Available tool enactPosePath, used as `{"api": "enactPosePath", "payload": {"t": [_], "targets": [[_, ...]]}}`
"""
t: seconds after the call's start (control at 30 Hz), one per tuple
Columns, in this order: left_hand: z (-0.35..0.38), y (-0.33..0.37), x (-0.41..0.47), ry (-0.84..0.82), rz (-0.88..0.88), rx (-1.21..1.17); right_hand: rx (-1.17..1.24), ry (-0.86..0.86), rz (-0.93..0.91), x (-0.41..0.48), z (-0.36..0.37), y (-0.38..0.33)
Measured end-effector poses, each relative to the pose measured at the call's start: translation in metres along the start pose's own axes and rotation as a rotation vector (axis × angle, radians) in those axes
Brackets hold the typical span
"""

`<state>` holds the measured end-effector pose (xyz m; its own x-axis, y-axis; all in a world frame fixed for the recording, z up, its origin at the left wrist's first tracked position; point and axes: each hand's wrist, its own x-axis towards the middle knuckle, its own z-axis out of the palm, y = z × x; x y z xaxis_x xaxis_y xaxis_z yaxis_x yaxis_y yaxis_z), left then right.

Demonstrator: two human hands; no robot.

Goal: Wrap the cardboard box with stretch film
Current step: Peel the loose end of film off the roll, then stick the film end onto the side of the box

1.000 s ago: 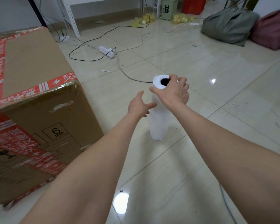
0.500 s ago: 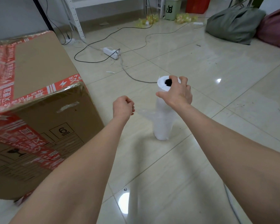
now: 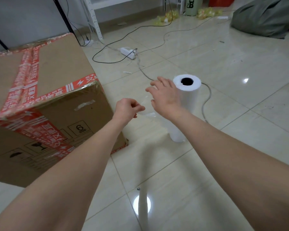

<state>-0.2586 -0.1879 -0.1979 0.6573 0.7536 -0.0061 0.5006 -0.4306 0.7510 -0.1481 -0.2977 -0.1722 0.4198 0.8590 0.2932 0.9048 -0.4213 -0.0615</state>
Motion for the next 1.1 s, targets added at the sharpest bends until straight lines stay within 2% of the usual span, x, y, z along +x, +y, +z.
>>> {"api": "enactPosePath", "payload": {"t": [0.1,0.23,0.33,0.4,0.53,0.6,0.7,0.73,0.8,0.97,1.1], "targets": [[0.003,0.0,-0.001,0.02,-0.034,0.062,-0.009,0.071,0.088,-0.009,0.003,-0.005],[0.011,0.0,-0.009,0.035,-0.119,0.111,-0.048,-0.213,0.174,-0.025,0.014,-0.01],[0.009,-0.003,-0.015,0.079,-0.164,0.169,-0.015,-0.331,0.136,-0.03,0.025,-0.023],[0.002,-0.006,-0.018,0.113,-0.218,0.18,0.106,-0.357,0.104,-0.03,0.027,-0.032],[-0.009,-0.008,-0.023,0.172,-0.341,0.062,0.347,-0.464,-0.119,-0.033,0.016,-0.049],[-0.01,-0.012,-0.027,0.163,-0.422,-0.08,0.36,-0.357,-0.17,-0.032,0.012,-0.053],[-0.004,-0.012,-0.033,0.129,-0.479,-0.226,0.295,0.034,-0.21,-0.023,0.01,-0.048],[-0.001,-0.009,-0.036,0.136,-0.484,-0.246,0.246,0.081,-0.222,-0.019,0.009,-0.046],[0.004,-0.006,-0.04,0.162,-0.481,-0.257,0.141,0.047,-0.231,-0.011,0.008,-0.041],[-0.007,-0.01,-0.044,0.162,-0.409,-0.09,0.065,-0.138,-0.201,-0.007,0.01,-0.04],[-0.021,-0.01,-0.041,0.142,-0.418,-0.053,0.21,-0.269,-0.182,-0.027,0.02,-0.046]]}}
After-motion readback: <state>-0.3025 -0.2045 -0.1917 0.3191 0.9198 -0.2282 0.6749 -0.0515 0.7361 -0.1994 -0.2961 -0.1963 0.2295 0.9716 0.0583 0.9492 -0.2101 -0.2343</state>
